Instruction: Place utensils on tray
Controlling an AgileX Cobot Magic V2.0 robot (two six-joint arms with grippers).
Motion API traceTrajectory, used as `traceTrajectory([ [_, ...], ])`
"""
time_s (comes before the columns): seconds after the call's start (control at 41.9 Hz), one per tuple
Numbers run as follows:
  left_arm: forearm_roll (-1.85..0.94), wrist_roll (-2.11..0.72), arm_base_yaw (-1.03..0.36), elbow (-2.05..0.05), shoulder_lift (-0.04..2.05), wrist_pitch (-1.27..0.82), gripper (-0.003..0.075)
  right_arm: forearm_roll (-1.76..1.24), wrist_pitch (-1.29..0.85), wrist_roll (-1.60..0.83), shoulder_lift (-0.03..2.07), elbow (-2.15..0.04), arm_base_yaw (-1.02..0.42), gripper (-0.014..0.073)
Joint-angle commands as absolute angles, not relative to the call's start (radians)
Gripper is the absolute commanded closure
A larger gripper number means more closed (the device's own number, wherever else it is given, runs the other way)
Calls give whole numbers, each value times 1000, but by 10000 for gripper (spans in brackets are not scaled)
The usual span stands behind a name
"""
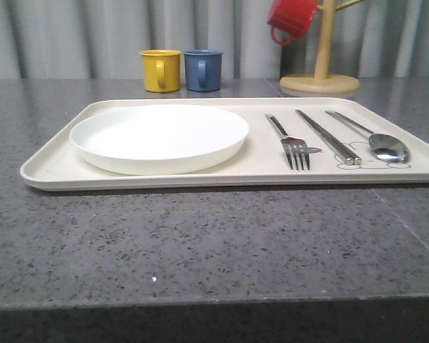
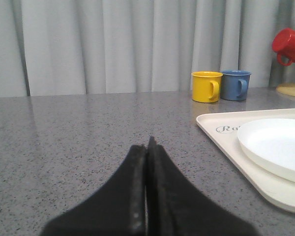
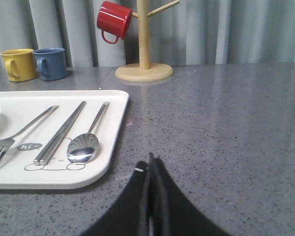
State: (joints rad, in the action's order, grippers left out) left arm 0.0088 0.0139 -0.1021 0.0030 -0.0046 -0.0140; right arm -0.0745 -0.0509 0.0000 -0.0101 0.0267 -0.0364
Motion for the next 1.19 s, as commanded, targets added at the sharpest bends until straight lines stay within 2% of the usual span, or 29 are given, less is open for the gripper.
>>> traceTrajectory([
  [0.0,0,13,-100,16,-24,63,741,-63,39,0,-25,26,-37,660],
  [1.169,0,13,-49,16,-26,63,741,-63,39,0,-25,26,-37,660],
])
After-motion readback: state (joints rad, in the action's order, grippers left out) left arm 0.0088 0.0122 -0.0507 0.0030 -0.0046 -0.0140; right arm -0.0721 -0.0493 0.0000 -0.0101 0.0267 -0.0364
